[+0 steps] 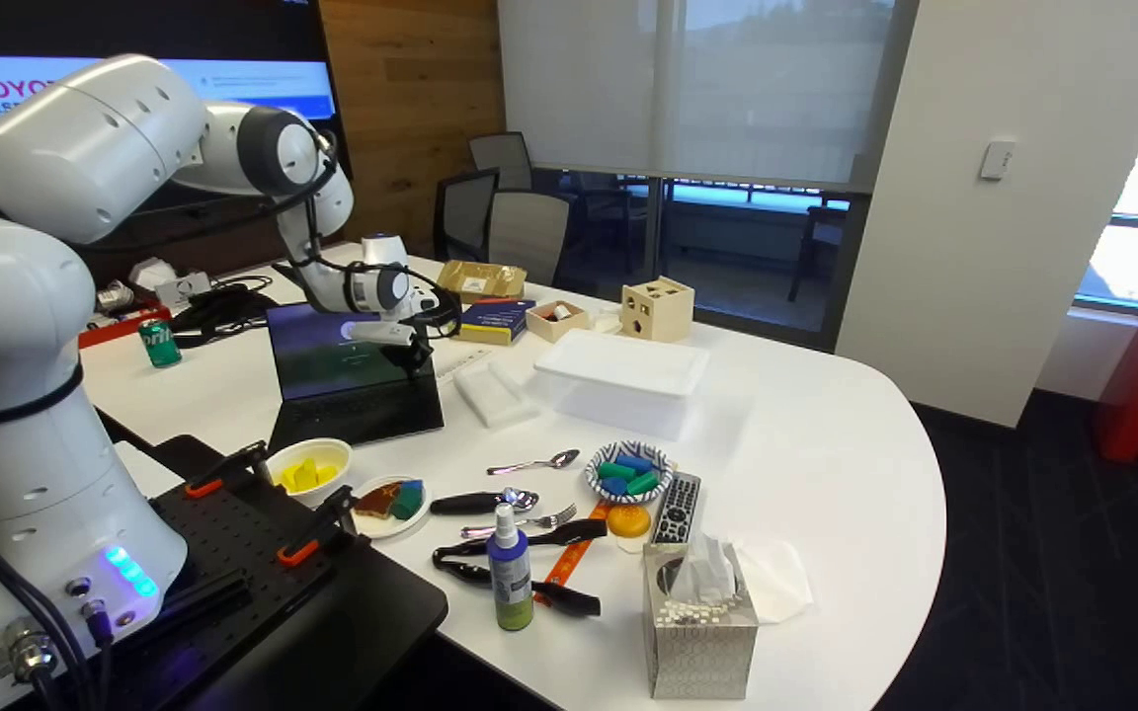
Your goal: Press a key on the laptop.
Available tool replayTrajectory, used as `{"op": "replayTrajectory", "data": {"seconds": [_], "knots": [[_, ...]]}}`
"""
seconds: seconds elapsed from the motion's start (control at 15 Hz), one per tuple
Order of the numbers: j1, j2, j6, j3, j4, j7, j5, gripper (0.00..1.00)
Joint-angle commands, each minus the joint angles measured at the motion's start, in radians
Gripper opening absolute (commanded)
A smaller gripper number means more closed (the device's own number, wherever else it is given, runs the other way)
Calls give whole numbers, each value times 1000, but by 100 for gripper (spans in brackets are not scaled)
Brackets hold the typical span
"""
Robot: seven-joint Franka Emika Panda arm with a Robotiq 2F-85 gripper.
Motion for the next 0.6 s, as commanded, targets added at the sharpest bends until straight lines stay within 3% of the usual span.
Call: {"op": "replayTrajectory", "data": {"seconds": [0.0, 0.53], "knots": [[3, 36, -57, -5, 70, -39, 28, 0], [4, 79, -94, -1, 122, -41, 29, 0]]}}
